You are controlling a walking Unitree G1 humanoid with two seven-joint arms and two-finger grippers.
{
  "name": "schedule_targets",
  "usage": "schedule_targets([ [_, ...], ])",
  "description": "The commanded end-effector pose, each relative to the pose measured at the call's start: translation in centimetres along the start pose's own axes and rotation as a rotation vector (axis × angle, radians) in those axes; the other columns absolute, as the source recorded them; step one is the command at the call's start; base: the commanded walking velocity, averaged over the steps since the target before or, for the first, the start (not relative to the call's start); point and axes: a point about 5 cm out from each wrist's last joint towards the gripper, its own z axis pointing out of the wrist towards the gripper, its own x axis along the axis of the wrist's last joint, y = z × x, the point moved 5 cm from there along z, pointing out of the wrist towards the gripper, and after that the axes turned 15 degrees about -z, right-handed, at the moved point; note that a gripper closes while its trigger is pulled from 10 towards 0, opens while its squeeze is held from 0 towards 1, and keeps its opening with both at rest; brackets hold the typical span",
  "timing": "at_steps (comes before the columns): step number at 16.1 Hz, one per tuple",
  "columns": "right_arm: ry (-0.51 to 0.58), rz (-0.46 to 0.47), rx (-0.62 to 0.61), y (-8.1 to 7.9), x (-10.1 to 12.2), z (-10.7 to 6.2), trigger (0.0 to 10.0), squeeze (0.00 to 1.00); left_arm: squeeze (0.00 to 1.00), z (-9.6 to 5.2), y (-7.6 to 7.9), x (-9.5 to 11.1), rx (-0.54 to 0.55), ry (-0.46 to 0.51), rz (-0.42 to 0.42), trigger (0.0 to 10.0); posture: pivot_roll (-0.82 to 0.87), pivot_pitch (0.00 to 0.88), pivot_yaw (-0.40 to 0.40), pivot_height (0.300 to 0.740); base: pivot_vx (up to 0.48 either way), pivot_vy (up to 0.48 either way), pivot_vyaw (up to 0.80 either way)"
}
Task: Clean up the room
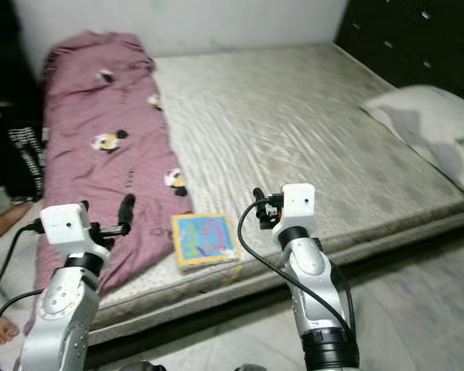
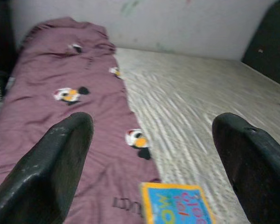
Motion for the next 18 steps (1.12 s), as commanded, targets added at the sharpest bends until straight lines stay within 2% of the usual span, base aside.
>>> schedule_targets([
  [1, 0.012, 0.004, -0.009, 0.32, 0.39, 0.06, 10.0, 0.00, 0.00, -0.13, -0.07, 0.34, 0.003, 0.009, 0.010, 10.0, -0.03, 0.056, -0.032, 0.740, 0.000, 0.000, 0.00],
  [5, 0.009, 0.003, -0.012, 0.36, 0.35, 0.04, 10.0, 0.00, 0.00, -0.15, -0.03, 0.42, -0.003, 0.012, 0.015, 10.0, -0.03, 0.059, -0.030, 0.740, 0.000, 0.000, 0.00],
  [7, 0.008, 0.003, -0.015, 0.43, 0.32, 0.04, 10.0, 0.00, 0.00, -0.16, -0.01, 0.44, -0.004, 0.014, 0.014, 10.0, -0.03, 0.060, -0.030, 0.740, 0.000, 0.000, -0.76],
  [14, 0.008, -0.001, -0.019, 0.52, 0.31, 0.01, 10.0, 0.00, 0.00, -0.19, 0.15, 0.50, -0.016, 0.017, 0.017, 10.0, -0.03, 0.061, -0.029, 0.740, 0.000, 0.000, 0.00],
  [18, 0.004, -0.001, -0.020, 0.55, 0.22, 0.01, 10.0, 0.00, 0.00, -0.21, 0.21, 0.53, -0.021, 0.019, 0.014, 10.0, -0.03, 0.061, -0.029, 0.740, 0.301, 0.000, -0.12],
])
